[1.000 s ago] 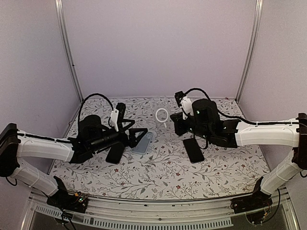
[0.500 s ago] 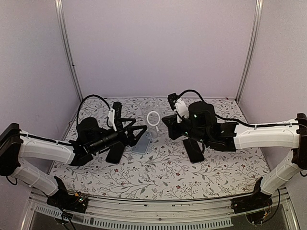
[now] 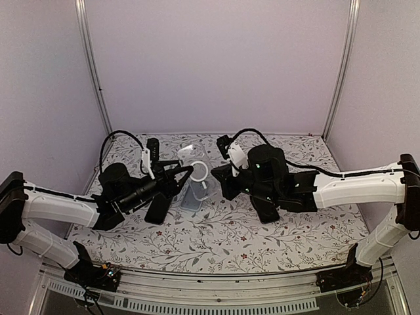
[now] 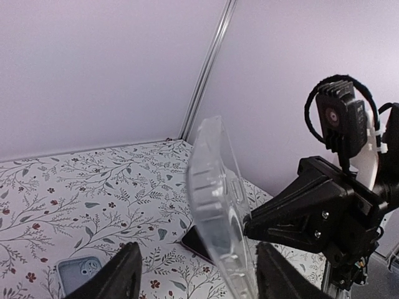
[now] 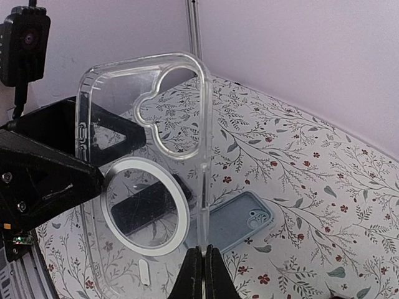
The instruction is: Put the phone into the phone case
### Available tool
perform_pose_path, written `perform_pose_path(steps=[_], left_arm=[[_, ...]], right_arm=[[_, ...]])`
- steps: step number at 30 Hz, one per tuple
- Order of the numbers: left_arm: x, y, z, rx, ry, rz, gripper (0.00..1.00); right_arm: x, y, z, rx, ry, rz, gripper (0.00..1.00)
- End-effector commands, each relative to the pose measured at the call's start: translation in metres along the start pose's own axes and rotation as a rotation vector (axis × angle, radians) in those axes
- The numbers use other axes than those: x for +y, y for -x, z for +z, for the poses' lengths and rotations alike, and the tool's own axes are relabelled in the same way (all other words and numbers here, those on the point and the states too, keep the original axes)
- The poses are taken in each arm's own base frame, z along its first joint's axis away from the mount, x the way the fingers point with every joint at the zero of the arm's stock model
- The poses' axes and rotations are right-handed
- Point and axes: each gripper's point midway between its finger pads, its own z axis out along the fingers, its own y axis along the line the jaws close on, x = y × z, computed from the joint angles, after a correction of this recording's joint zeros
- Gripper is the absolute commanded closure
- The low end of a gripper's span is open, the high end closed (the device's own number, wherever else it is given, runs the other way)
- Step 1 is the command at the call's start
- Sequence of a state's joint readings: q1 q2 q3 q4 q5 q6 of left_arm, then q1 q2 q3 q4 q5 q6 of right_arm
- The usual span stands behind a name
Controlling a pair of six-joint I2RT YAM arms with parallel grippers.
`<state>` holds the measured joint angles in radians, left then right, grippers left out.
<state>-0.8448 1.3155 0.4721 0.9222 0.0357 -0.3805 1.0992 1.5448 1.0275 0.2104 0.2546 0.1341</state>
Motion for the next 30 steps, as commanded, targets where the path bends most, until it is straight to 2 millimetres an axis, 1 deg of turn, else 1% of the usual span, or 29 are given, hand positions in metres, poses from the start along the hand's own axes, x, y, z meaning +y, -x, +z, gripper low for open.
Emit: perform_pose_path(steps=[1, 3, 8, 11, 15, 16, 17, 19, 20, 21, 22, 23, 25, 27, 28, 30], left_arm=[[-0.006, 0.02, -0.007, -0.076, -0.004, 0.012, 0.48], [-0.002, 0.021, -0.007, -0.077, 0.021, 0.013, 0.58], [-0.01, 0.012, -0.001, -0.038, -0.029, -0.005, 0.79], [-0.012, 0.012, -0.001, -0.033, -0.043, -0.015, 0.99], [-0.014, 0.013, -0.003, -0.036, -0.054, -0.024, 1.0], [-0.013, 0.013, -0.003, -0.038, -0.047, -0.026, 1.0], [-0.012, 0.013, -0.003, -0.039, -0.039, -0.028, 1.0], [-0.006, 0.011, -0.003, -0.035, -0.009, -0.035, 1.0], [-0.002, 0.008, -0.003, -0.027, 0.01, -0.046, 1.0], [0.003, 0.007, -0.002, -0.024, 0.039, -0.053, 1.0], [0.007, 0.005, -0.002, -0.017, 0.064, -0.054, 1.0], [0.011, 0.002, -0.001, -0.006, 0.083, -0.054, 1.0], [0.018, -0.003, 0.002, 0.018, 0.122, -0.061, 1.0], [0.021, -0.007, 0.004, 0.037, 0.141, -0.071, 1.0], [0.022, -0.01, 0.004, 0.044, 0.141, -0.081, 1.0], [0.022, -0.018, 0.006, 0.067, 0.139, -0.114, 1.0]], right_arm=[[0.009, 0.008, 0.0, -0.027, 0.023, -0.027, 1.0], [0.01, 0.01, 0.0, -0.029, 0.029, -0.031, 1.0], [0.013, 0.011, -0.001, -0.032, 0.045, -0.044, 1.0], [0.013, 0.013, -0.003, -0.041, 0.045, -0.051, 1.0], [0.011, 0.015, -0.007, -0.053, 0.045, -0.055, 1.0], [0.011, 0.014, -0.007, -0.05, 0.045, -0.057, 0.88], [0.01, 0.014, -0.007, -0.047, 0.038, -0.061, 0.66], [0.001, 0.012, -0.008, -0.033, -0.008, -0.058, 0.1], [-0.007, 0.012, -0.009, -0.024, -0.031, -0.051, 0.02], [-0.016, 0.011, -0.01, -0.005, -0.05, -0.033, 0.01], [-0.032, 0.014, -0.013, 0.01, -0.058, -0.001, 0.01], [-0.05, 0.013, -0.014, 0.048, -0.073, 0.028, 0.01], [-0.095, 0.0, -0.017, 0.17, -0.13, 0.143, 0.01], [-0.139, -0.029, -0.022, 0.325, -0.184, 0.273, 0.01], [-0.154, -0.052, -0.022, 0.412, -0.201, 0.333, 0.01], [-0.173, -0.088, -0.027, 0.54, -0.238, 0.387, 0.01]])
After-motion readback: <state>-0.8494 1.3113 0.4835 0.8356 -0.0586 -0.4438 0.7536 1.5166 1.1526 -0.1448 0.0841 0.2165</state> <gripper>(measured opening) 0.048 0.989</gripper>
